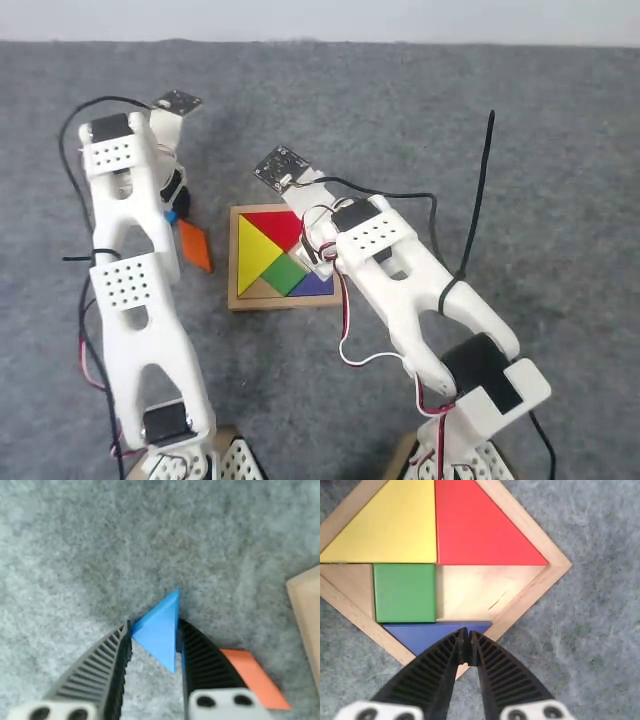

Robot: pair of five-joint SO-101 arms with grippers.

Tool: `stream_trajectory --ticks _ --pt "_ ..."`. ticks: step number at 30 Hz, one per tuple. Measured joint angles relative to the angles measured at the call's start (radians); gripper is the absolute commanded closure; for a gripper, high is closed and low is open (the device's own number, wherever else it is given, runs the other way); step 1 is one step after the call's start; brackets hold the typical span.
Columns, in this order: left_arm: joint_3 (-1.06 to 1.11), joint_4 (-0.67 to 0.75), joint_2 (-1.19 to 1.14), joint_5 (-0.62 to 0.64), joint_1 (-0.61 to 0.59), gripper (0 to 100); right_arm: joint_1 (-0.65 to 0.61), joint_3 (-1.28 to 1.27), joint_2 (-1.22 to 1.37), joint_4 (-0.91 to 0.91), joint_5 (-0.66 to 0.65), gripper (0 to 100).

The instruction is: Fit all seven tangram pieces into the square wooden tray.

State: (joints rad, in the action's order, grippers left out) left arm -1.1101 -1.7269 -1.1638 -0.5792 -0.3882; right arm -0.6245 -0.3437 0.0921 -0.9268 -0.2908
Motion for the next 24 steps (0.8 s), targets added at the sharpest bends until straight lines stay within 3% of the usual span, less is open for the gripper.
stream_trajectory --ticks 6,15,24 --pt "0.068 0.003 0.037 0.031 0.000 95 0.000 0.000 0.000 0.000 0.000 99.0" --pt "0.278 0.003 0.178 0.279 -0.009 96 0.000 0.000 0.000 0.000 0.000 99.0" --pt "0.341 0.003 0.328 0.566 -0.009 96 0.000 0.000 0.000 0.000 0.000 99.0"
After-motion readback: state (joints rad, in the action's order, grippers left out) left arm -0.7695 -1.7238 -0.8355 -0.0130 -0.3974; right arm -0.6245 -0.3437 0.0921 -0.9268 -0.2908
